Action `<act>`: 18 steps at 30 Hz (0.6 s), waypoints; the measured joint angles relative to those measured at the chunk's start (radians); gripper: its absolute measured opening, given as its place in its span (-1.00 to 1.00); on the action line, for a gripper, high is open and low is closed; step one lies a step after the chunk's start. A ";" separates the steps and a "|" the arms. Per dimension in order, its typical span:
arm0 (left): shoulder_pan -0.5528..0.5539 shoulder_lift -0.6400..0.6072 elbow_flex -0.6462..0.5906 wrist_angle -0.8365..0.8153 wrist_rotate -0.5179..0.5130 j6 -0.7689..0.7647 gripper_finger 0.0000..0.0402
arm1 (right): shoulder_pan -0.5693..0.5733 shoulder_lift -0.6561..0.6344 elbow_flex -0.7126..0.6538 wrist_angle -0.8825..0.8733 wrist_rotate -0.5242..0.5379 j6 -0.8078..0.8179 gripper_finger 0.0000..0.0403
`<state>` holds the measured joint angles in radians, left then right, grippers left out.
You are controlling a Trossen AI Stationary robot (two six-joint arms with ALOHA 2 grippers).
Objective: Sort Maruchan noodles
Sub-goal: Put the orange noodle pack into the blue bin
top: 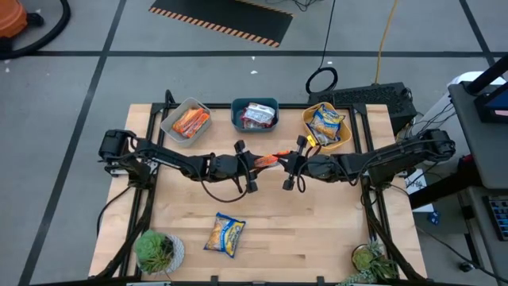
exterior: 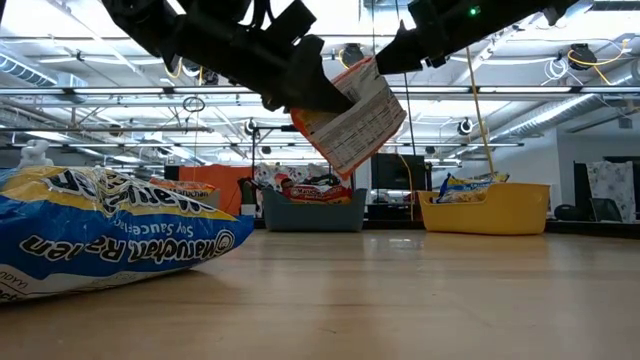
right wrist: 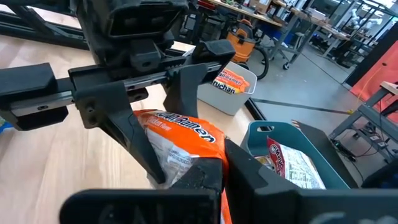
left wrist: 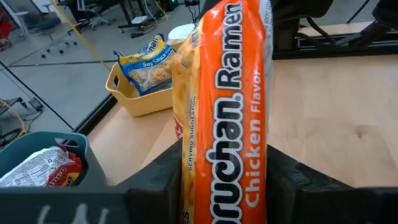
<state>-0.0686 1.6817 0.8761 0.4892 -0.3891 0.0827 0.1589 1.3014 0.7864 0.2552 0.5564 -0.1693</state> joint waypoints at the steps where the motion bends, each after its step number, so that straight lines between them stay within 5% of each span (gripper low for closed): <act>1: 0.000 0.000 0.000 0.000 0.000 0.004 -0.27 | 0.000 0.000 0.000 0.000 0.000 -0.001 -1.00; 18: -0.004 0.000 0.000 -0.016 0.000 0.025 -0.34 | 0.000 0.000 0.000 0.001 -0.003 -0.027 -1.00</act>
<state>-0.0727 1.6814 0.8764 0.4727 -0.3889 0.1074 0.1589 1.3018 0.7864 0.2558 0.5533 -0.1965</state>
